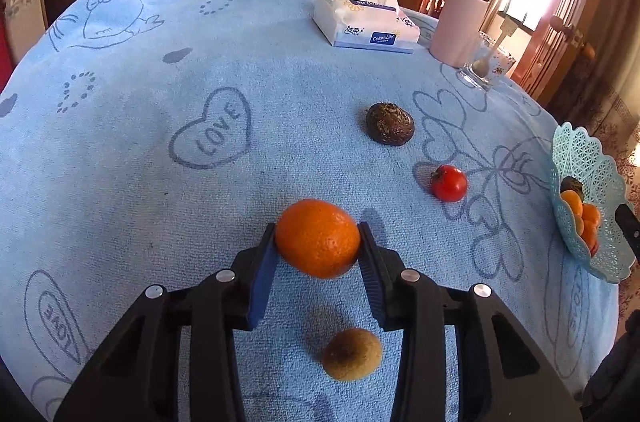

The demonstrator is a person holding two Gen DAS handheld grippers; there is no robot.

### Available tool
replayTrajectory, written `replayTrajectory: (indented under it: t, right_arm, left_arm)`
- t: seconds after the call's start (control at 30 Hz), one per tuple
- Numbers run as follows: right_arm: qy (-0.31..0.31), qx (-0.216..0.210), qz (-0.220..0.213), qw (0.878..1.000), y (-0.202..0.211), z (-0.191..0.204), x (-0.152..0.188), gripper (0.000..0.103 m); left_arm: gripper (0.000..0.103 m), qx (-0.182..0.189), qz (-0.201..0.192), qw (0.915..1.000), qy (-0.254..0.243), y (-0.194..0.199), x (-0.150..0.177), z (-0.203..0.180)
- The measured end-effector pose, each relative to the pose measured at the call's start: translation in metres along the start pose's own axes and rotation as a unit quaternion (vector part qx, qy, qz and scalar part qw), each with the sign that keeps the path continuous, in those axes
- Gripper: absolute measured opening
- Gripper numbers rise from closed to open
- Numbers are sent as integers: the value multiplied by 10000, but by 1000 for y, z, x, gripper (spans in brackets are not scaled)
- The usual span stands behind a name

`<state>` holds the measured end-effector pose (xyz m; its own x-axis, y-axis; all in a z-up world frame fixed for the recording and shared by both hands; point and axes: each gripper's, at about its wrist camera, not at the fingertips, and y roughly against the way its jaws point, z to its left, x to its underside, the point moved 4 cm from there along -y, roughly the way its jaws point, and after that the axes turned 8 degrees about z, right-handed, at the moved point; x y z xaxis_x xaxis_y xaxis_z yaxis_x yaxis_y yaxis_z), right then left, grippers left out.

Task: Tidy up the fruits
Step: 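Move the left tool to a large orange and grasp it, then grasp the dark brown round fruit with the right tool while the left tool holds the orange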

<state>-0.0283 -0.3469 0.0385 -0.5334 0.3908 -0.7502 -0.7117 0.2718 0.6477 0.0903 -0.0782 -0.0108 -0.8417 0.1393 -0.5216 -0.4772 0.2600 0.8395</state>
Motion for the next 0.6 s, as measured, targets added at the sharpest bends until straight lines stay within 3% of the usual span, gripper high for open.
replayTrajectory:
  t: [0.27, 0.47, 0.6]
  right_arm:
    - [349, -388, 145, 9985, -1, 29, 2, 65]
    - [649, -1110, 679, 9894, -15, 70, -9, 73]
    - [947, -1315, 883, 9828, -26, 106, -10, 73]
  left_arm:
    - [40, -182, -290, 9994, -10, 20, -3, 12]
    - [40, -167, -346, 9992, 59, 24, -1, 21]
    - [40, -107, -372, 9992, 141, 25, -1, 26]
